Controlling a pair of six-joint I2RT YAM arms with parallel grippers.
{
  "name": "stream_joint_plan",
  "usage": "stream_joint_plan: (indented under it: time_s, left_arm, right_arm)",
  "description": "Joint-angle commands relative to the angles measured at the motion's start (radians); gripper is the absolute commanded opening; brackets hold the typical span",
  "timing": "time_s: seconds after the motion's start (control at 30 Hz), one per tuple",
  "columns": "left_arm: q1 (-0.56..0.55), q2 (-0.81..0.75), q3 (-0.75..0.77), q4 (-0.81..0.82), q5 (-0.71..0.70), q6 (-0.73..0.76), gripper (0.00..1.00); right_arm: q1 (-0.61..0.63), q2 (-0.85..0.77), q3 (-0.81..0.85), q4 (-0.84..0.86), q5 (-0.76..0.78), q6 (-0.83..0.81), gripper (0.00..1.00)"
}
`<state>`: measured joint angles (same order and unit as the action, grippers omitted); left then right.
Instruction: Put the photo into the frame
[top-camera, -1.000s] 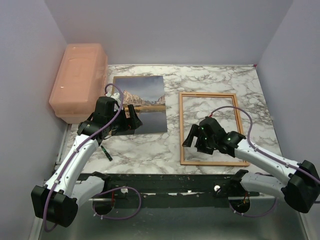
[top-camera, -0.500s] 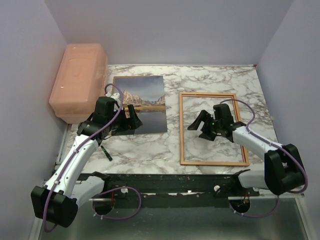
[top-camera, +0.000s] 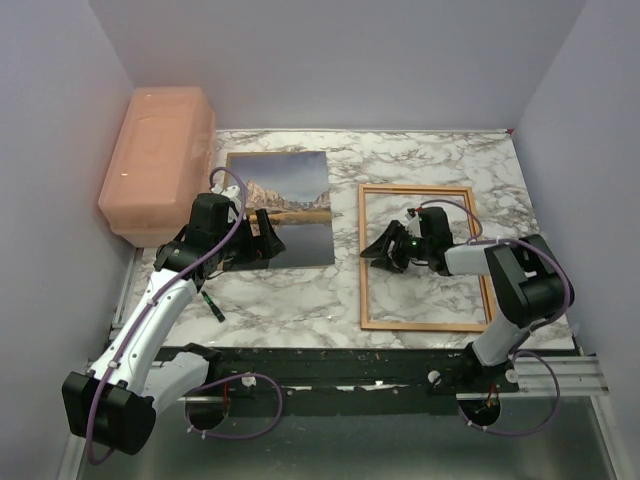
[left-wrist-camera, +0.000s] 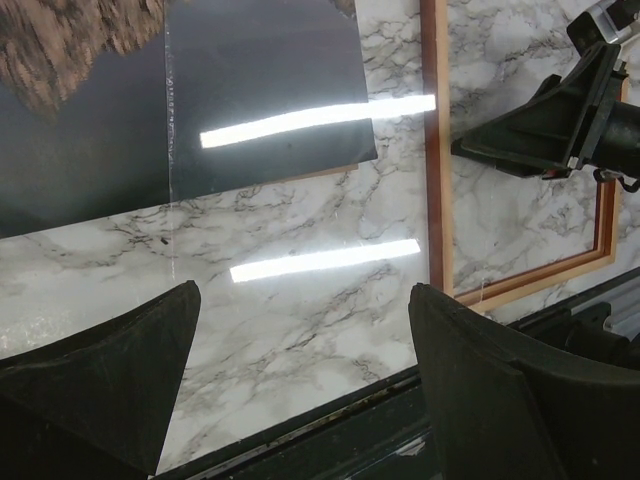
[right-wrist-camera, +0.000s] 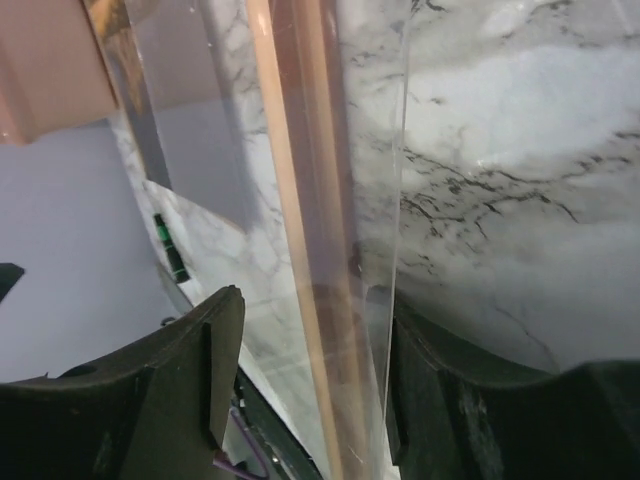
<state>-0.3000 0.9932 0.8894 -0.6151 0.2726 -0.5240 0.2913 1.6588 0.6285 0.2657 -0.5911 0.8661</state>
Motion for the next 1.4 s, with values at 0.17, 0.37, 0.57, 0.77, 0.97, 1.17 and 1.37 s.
stream_joint_plan:
  time_s: [0.17, 0.37, 0.57, 0.77, 0.97, 1.17, 1.37]
  left_arm:
    - [0.008, -0.002, 0.007, 0.006, 0.016, 0.001, 0.87]
    - [0.008, -0.002, 0.006, 0.011, 0.025, -0.004, 0.88]
    - [0.007, -0.007, 0.002, 0.024, 0.051, -0.015, 0.88]
    - [0.003, -0.008, -0.029, 0.071, 0.14, -0.041, 0.87]
    - [-0.036, 0.034, -0.044, 0.096, 0.164, -0.079, 0.88]
    - [-0.145, 0.17, -0.002, 0.124, 0.116, -0.125, 0.92]
    - [-0.289, 0.376, 0.096, 0.162, 0.015, -0.204, 0.91]
  right_arm:
    - [-0.003, 0.069, -0.003, 0.205, -0.084, 0.064, 0.33]
    - [-0.003, -0.04, 0.025, 0.04, -0.013, -0.014, 0.03]
    - [-0.003, -0.227, 0.09, -0.197, 0.097, -0.091, 0.01]
    - [-0.003, -0.46, 0.179, -0.477, 0.208, -0.136, 0.01]
    - [-0.003, -0.635, 0.316, -0.726, 0.296, -0.141, 0.01]
    - [-0.004, -0.696, 0.493, -0.983, 0.408, -0.171, 0.01]
    - [-0.003, -0.748, 0.617, -1.182, 0.571, -0.185, 0.01]
